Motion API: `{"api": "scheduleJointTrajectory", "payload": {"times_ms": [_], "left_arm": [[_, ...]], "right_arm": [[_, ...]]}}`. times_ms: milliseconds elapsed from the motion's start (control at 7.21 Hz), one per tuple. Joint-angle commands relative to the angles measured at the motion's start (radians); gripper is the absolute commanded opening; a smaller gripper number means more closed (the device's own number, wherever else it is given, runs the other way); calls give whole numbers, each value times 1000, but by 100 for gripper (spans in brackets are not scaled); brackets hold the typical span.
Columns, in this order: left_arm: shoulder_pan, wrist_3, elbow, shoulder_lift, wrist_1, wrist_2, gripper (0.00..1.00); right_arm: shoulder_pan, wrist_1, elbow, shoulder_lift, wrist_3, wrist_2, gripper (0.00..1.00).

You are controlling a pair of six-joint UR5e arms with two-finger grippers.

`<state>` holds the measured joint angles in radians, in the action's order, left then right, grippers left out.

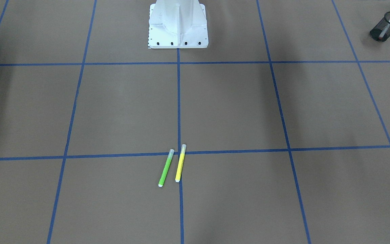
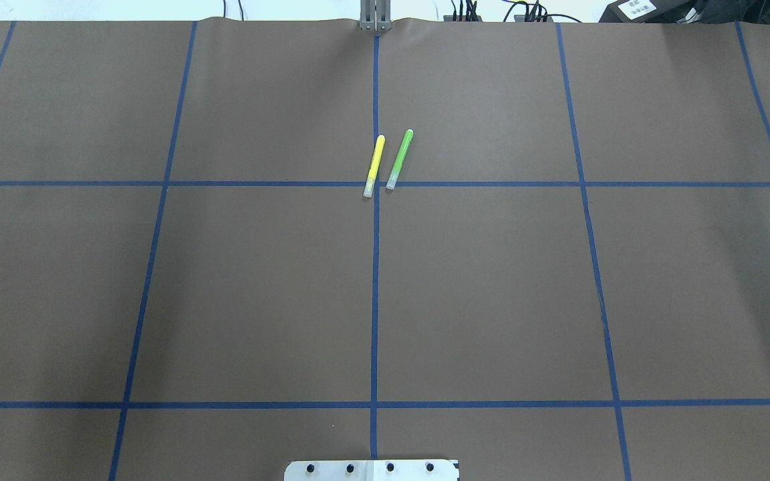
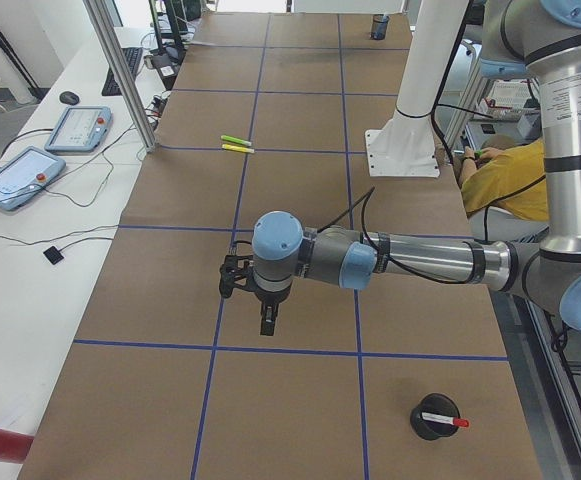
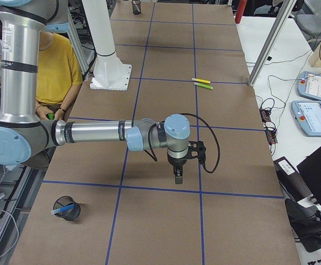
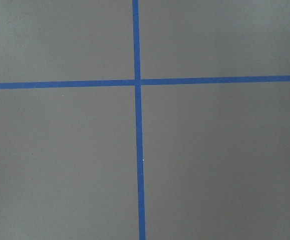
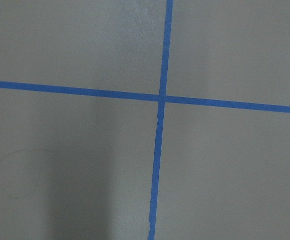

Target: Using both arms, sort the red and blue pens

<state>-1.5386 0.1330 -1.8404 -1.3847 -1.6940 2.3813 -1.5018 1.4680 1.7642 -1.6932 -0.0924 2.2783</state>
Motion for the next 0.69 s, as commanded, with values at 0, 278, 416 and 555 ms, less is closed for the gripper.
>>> {"api": "scheduleJointTrajectory", "payload": {"times_ms": [0,278,416,555], "left_arm": [[0,0,-5,0,0,-2,100],[0,-1,-8,0,-1,-2,100],[0,-1,-13,0,-1,-2,100],[0,-1,-14,0,-1,-2,100]], "right_arm": [[0,0,1,12,-1,1,100],[2,0,0,13,-1,4,100],[2,0,0,13,-1,4,100],[2,0,0,13,-1,4,100]]}}
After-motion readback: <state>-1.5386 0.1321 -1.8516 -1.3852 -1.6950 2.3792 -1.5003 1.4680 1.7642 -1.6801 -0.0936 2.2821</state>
